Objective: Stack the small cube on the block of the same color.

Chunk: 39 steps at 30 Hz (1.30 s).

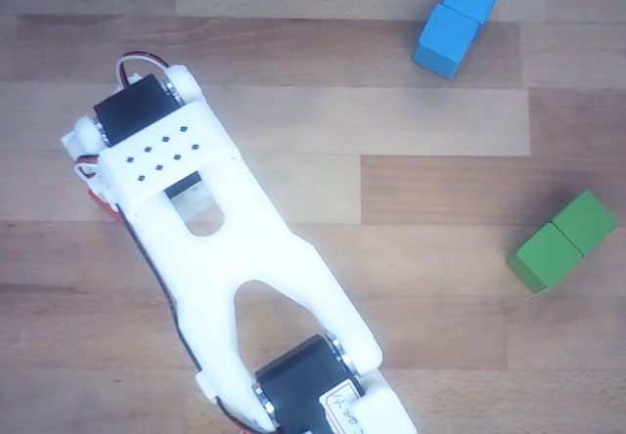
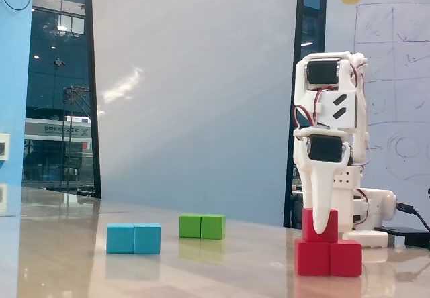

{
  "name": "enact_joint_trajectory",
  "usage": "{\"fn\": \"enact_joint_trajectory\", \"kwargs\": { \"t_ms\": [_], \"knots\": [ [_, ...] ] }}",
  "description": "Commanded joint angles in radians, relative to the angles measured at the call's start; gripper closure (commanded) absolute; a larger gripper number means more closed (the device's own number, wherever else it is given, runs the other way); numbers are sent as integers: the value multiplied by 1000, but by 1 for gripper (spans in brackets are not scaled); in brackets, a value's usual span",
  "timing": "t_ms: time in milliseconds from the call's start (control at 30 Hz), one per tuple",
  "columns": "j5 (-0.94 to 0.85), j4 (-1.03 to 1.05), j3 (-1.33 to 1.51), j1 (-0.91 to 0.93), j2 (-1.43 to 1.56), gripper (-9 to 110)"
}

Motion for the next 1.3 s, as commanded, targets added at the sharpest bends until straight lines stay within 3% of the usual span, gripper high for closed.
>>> {"fn": "enact_joint_trajectory", "kwargs": {
  "t_ms": [0, 1000, 1267],
  "knots": [
    [-3, 8, -106, -9, 17, 83],
    [-20, 9, -104, 3, 17, 83],
    [-18, 72, -106, -3, 12, 65]
  ]
}}
